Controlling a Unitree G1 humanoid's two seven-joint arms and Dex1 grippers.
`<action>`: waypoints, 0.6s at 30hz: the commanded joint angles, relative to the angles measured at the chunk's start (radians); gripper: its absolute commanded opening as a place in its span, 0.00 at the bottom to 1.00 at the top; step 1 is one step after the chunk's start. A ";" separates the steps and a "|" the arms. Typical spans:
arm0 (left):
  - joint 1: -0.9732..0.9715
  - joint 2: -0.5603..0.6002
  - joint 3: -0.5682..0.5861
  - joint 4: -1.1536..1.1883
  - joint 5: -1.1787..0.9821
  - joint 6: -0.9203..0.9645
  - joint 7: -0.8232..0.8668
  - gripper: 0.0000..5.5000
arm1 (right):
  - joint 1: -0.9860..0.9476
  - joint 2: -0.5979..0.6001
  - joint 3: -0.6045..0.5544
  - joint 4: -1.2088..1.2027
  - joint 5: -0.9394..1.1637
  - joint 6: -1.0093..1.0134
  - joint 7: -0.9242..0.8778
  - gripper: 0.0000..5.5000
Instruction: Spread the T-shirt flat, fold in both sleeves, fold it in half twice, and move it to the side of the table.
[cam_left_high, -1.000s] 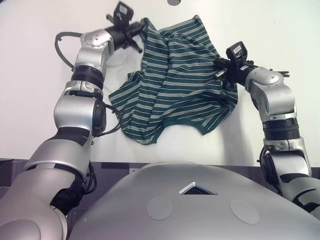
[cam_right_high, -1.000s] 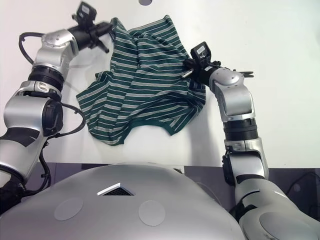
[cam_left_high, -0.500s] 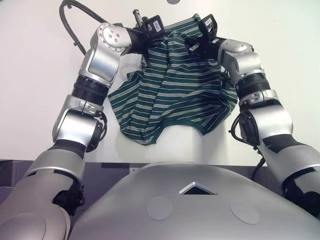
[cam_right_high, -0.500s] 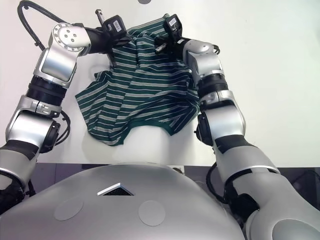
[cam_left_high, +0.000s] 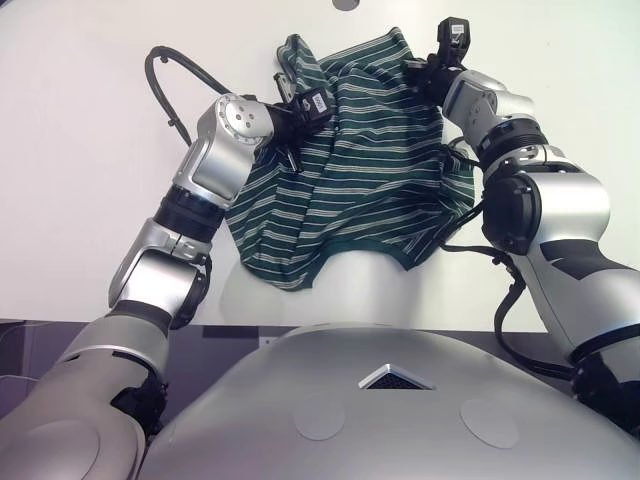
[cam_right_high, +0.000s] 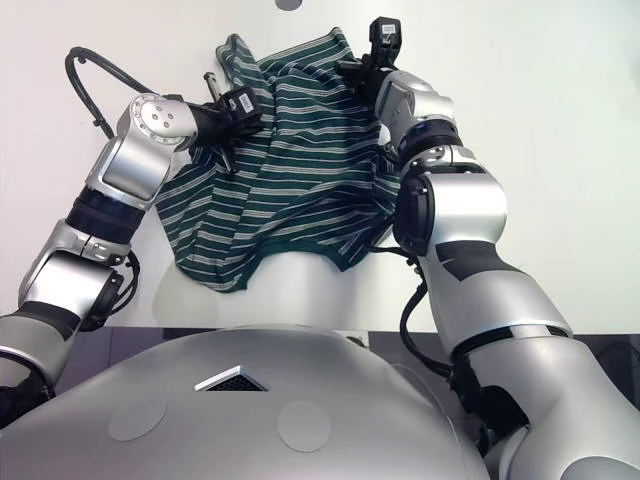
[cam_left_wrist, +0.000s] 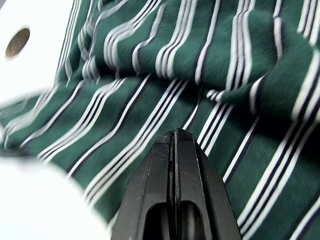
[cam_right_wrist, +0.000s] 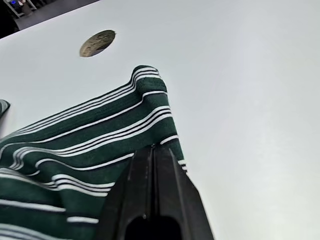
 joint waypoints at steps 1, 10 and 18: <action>0.053 0.035 0.071 0.033 -0.017 0.045 0.053 0.00 | 0.070 -0.097 -0.023 0.005 -0.033 -0.029 -0.120 0.00; 0.106 0.026 0.135 0.055 -0.058 -0.025 0.134 0.00 | 0.101 -0.055 -0.003 -0.151 -0.033 -0.200 0.081 0.00; 0.174 -0.010 0.211 -0.238 -0.256 -0.051 0.069 0.00 | 0.737 -0.434 0.139 -1.386 0.284 0.360 0.659 0.00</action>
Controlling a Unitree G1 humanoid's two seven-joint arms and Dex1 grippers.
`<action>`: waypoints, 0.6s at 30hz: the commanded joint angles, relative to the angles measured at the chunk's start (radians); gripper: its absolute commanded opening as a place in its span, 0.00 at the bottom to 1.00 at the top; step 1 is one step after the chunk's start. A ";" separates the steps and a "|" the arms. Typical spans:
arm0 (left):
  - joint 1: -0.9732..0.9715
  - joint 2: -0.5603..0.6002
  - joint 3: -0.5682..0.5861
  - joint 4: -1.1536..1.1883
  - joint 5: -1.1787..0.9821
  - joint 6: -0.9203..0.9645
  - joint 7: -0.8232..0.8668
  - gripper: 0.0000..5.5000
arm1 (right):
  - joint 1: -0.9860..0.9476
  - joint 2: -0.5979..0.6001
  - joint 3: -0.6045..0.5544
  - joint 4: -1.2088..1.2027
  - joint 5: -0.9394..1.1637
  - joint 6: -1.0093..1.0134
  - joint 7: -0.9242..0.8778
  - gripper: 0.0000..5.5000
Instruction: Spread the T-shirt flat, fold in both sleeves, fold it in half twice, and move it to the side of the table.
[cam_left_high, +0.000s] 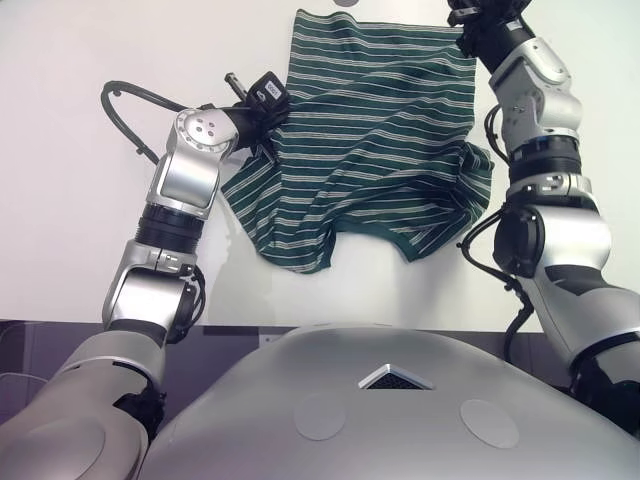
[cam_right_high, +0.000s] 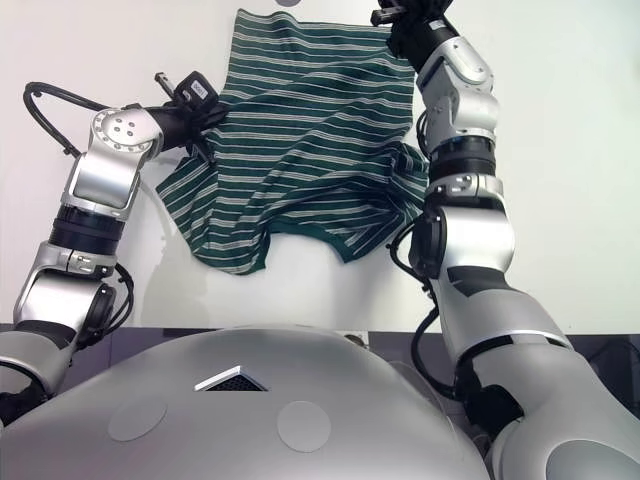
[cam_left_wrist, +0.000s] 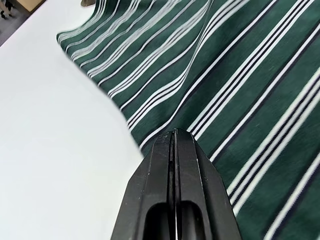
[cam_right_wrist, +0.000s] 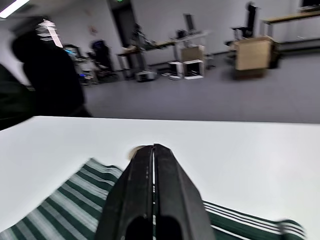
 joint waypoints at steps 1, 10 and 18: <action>0.070 -0.028 0.047 -0.229 -0.157 0.044 -0.080 0.00 | 0.521 -0.433 0.071 -0.757 0.186 0.421 0.343 0.00; 0.045 -0.051 -0.021 -0.031 -0.057 0.062 0.047 0.00 | 0.825 -0.665 0.083 -1.092 0.351 0.595 0.539 0.00; 0.014 -0.078 -0.051 0.089 -0.025 0.036 0.073 0.00 | 0.729 -0.655 0.268 -0.902 0.091 0.445 0.449 0.00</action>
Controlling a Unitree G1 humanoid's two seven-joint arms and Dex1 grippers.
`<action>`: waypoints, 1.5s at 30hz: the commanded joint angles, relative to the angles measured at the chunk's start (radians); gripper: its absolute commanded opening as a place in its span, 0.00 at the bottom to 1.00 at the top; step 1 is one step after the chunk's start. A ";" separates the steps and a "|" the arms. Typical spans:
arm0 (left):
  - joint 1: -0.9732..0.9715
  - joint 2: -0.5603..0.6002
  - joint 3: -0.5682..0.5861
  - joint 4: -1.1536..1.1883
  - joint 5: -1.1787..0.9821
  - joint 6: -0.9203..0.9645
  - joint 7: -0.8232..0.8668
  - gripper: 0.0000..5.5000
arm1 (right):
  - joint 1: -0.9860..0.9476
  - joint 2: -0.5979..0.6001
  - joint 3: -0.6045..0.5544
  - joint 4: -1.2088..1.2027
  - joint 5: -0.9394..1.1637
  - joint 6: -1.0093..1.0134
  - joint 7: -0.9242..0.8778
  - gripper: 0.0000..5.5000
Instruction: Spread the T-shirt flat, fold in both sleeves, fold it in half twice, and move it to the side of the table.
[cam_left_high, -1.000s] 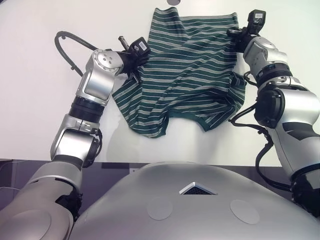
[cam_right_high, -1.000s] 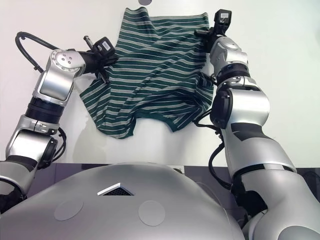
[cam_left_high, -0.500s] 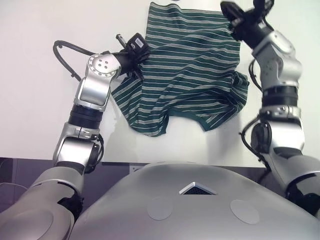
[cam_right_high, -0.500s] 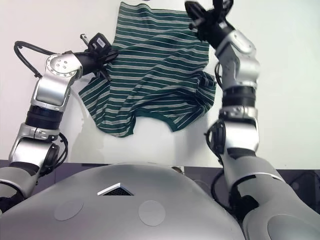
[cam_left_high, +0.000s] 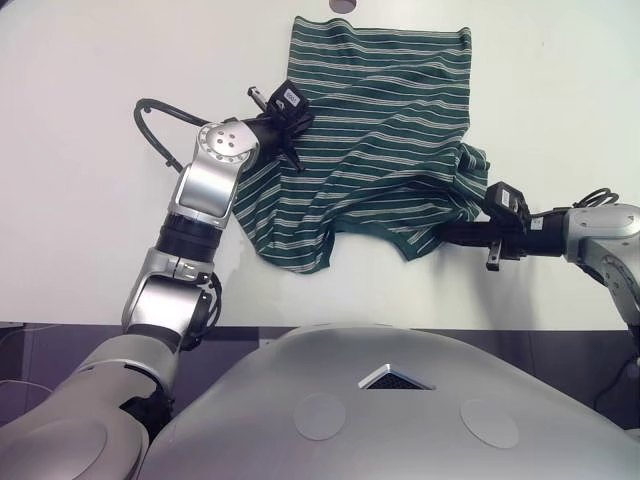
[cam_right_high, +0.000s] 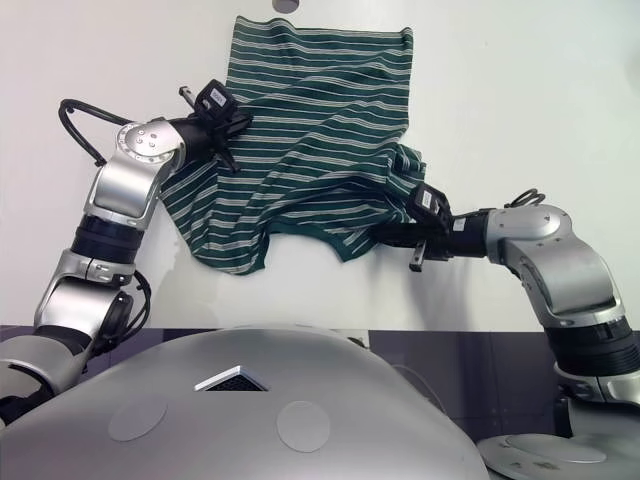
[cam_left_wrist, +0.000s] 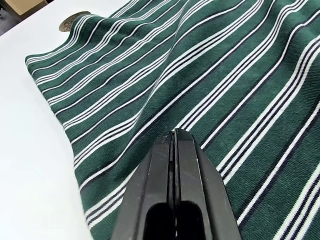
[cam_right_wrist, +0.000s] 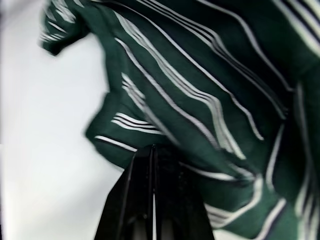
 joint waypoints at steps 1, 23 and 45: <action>-0.001 0.001 -0.040 0.074 0.042 0.000 0.011 0.00 | -0.039 -0.044 0.020 0.032 -0.029 -0.015 0.037 0.00; 0.051 0.029 0.025 -0.026 -0.056 -0.004 -0.030 0.00 | -0.374 0.032 -0.220 0.197 0.349 0.250 -0.126 0.00; 0.295 0.406 0.375 -0.221 -0.451 0.342 -0.365 0.28 | -0.789 0.434 0.031 1.466 -0.394 -0.603 -0.551 0.00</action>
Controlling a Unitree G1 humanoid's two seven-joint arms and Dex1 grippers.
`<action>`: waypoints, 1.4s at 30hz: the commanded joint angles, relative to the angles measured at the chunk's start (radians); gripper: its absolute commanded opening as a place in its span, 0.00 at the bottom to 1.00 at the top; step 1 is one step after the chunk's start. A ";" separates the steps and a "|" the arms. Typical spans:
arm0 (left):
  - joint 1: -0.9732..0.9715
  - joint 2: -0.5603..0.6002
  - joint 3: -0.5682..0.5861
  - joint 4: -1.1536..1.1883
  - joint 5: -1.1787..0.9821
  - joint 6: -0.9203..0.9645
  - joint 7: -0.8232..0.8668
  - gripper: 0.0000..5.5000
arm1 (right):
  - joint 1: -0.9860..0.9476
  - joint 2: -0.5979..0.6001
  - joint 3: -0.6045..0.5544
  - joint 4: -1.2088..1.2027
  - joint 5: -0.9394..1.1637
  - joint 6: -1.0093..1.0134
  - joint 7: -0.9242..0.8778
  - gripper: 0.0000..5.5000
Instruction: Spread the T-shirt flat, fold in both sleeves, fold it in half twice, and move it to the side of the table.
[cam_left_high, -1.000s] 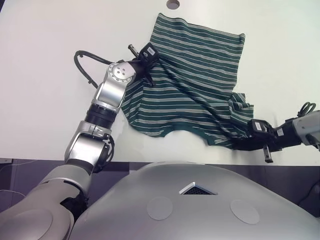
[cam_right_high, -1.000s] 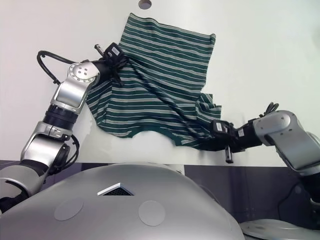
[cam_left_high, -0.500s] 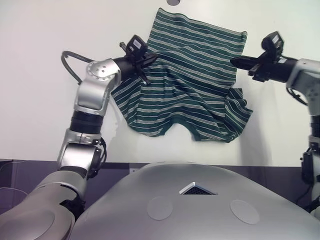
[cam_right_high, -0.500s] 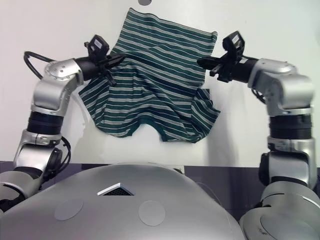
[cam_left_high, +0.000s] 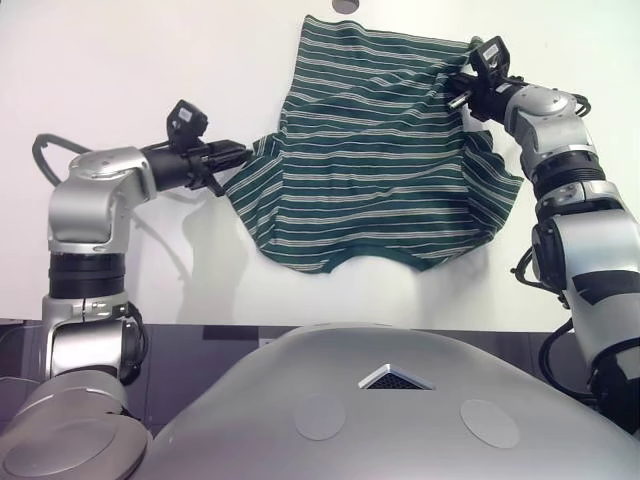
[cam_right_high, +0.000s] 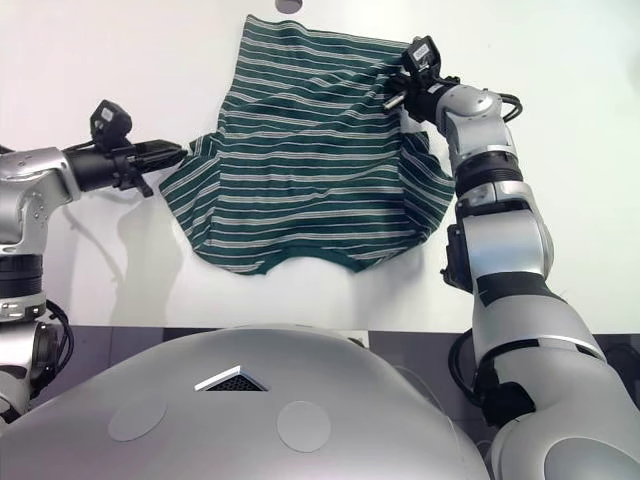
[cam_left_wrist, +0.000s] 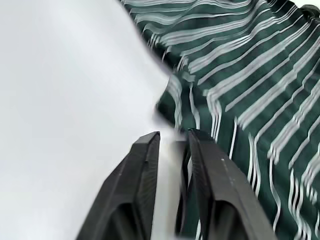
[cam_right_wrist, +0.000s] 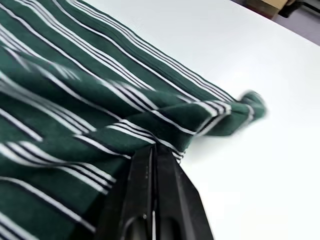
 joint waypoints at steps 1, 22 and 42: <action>0.038 0.065 0.028 0.016 -0.019 0.019 -0.028 0.29 | 0.102 -0.031 -0.056 -0.027 0.006 0.013 0.020 0.00; 0.139 0.108 -0.096 0.083 -0.081 -0.043 -0.129 0.00 | 0.202 -0.025 -0.204 -0.334 0.045 0.121 -0.038 0.00; 0.021 -0.166 -0.310 -0.259 -0.137 0.046 0.115 0.00 | 0.460 -0.008 -0.245 -0.624 0.107 0.313 -0.030 0.00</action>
